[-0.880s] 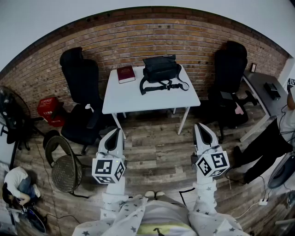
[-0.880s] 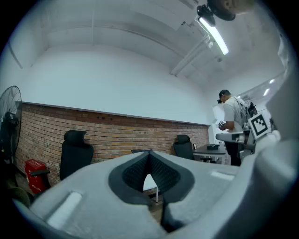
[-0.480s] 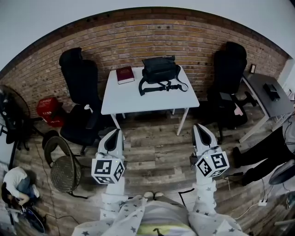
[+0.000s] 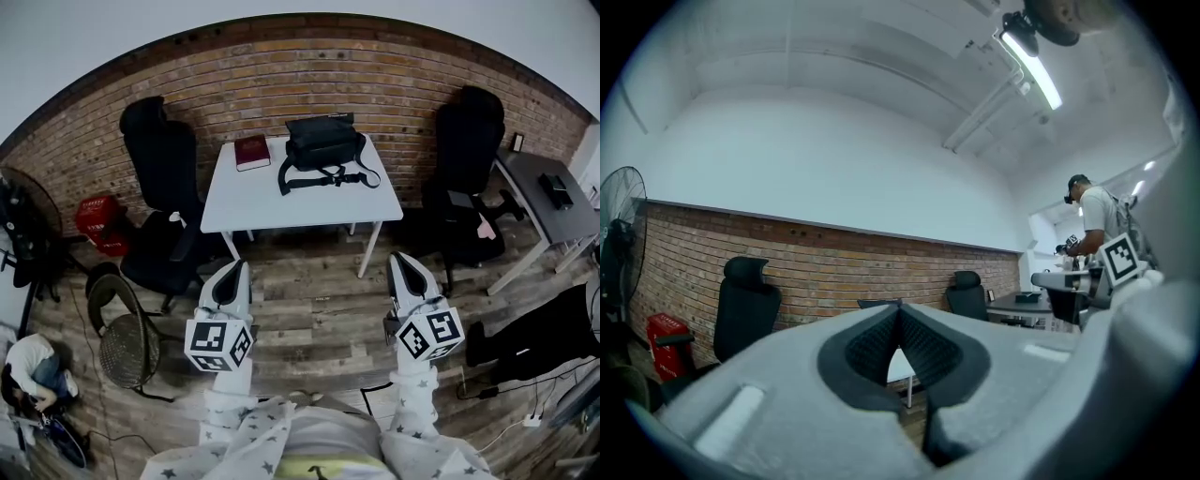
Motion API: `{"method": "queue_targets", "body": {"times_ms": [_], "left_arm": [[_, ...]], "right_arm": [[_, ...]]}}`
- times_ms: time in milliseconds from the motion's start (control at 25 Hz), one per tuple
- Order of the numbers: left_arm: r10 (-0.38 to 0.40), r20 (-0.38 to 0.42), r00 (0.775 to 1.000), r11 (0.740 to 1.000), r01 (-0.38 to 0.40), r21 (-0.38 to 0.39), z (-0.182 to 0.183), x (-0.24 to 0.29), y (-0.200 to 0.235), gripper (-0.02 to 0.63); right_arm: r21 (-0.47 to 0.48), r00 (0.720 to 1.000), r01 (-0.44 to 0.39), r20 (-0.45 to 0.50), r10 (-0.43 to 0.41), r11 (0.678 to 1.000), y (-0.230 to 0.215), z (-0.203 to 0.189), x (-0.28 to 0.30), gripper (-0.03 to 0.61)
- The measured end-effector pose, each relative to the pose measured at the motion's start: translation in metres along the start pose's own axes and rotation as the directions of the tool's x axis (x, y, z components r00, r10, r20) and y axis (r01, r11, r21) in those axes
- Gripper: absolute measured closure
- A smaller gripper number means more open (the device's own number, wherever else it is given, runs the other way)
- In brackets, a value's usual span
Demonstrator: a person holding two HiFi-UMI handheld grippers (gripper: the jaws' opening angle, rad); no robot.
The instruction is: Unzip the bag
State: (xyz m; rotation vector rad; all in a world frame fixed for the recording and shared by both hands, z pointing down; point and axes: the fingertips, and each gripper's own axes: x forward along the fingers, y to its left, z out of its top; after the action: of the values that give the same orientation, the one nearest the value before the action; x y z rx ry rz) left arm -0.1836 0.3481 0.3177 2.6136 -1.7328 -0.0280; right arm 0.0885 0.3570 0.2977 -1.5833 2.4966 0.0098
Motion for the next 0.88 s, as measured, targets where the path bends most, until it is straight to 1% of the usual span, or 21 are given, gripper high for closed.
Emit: {"method": "queue_targets", "body": {"times_ms": [160, 280, 520, 680, 800, 880], "left_arm": [[0.023, 0.002, 1.0, 1.0, -0.023, -0.016, -0.003, 0.006, 0.001, 0.615], [0.031, 0.0, 1.0, 0.999, -0.031, -0.013, -0.003, 0.016, 0.0, 0.615], [0.039, -0.032, 0.999, 0.999, -0.039, -0.014, -0.014, 0.044, 0.006, 0.615], [0.034, -0.038, 0.999, 0.999, -0.034, -0.015, -0.022, 0.077, 0.019, 0.615], [0.018, -0.035, 0.999, 0.999, -0.019, -0.036, -0.029, 0.112, 0.032, 0.615], [0.002, -0.043, 0.999, 0.998, -0.005, -0.057, -0.034, 0.139, 0.04, 0.615]], "right_arm": [[0.015, 1.0, -0.019, -0.004, 0.019, 1.0, -0.008, -0.009, 0.006, 0.571], [0.021, 1.0, -0.027, -0.002, 0.027, 0.999, -0.017, -0.009, 0.013, 0.571], [0.039, 0.999, -0.033, -0.022, 0.034, 0.999, -0.034, -0.022, 0.04, 0.571], [0.03, 0.999, -0.038, -0.029, 0.038, 0.999, -0.045, -0.034, 0.073, 0.571], [0.024, 0.998, -0.045, -0.036, 0.045, 0.999, -0.058, -0.044, 0.104, 0.571], [0.025, 0.997, -0.053, -0.057, 0.055, 0.998, -0.066, -0.052, 0.128, 0.565]]}}
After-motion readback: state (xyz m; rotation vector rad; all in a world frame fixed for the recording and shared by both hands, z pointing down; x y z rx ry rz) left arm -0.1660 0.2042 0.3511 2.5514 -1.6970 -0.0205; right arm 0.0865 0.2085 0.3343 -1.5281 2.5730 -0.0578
